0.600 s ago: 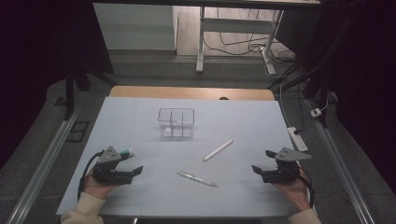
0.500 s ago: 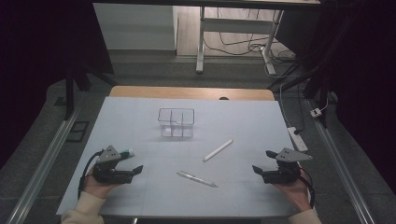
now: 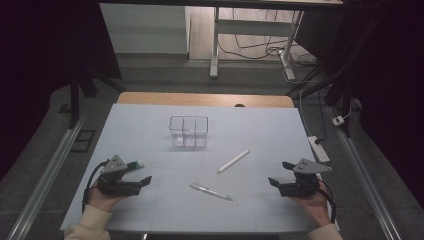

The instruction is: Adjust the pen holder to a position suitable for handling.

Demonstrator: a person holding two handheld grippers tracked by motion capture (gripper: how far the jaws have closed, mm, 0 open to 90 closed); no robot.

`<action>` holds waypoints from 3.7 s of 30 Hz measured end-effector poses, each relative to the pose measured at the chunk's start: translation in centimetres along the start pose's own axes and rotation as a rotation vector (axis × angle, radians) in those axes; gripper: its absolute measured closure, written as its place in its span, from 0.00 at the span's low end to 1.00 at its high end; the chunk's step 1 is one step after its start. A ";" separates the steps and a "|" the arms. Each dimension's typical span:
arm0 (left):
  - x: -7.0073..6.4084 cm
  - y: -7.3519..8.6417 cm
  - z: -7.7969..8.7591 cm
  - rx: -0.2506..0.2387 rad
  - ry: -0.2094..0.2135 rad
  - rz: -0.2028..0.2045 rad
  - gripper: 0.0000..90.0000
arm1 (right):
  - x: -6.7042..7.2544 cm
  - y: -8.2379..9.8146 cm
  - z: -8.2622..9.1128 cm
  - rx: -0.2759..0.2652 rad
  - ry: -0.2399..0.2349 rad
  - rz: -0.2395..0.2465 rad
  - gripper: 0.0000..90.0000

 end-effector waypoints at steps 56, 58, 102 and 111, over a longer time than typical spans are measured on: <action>1.6 -4.4 -3.9 0.028 -0.072 0.014 0.85 | 0.1 0.1 -1.3 0.036 -0.006 -0.010 0.23; 1.6 -4.7 -4.1 0.027 -0.078 0.008 0.90 | 0.1 0.1 -1.3 0.036 -0.005 -0.011 0.23; 3.0 -9.2 -12.3 0.096 -0.074 0.075 0.99 | 0.1 0.3 -1.3 0.041 -0.014 -0.015 0.24; 2.9 -9.6 -13.0 0.102 -0.065 0.072 0.99 | 0.1 0.4 -1.4 0.049 -0.007 -0.016 0.24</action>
Point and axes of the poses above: each handheld gripper's, and its own axes: z roughly backward along the jaws, y roughly out of its underside, x roughly to its left, the point moved 3 cm from there along -z, roughly forward along the jaws, and after that the axes turned 15 degrees about -y, right-handed, at the moved point
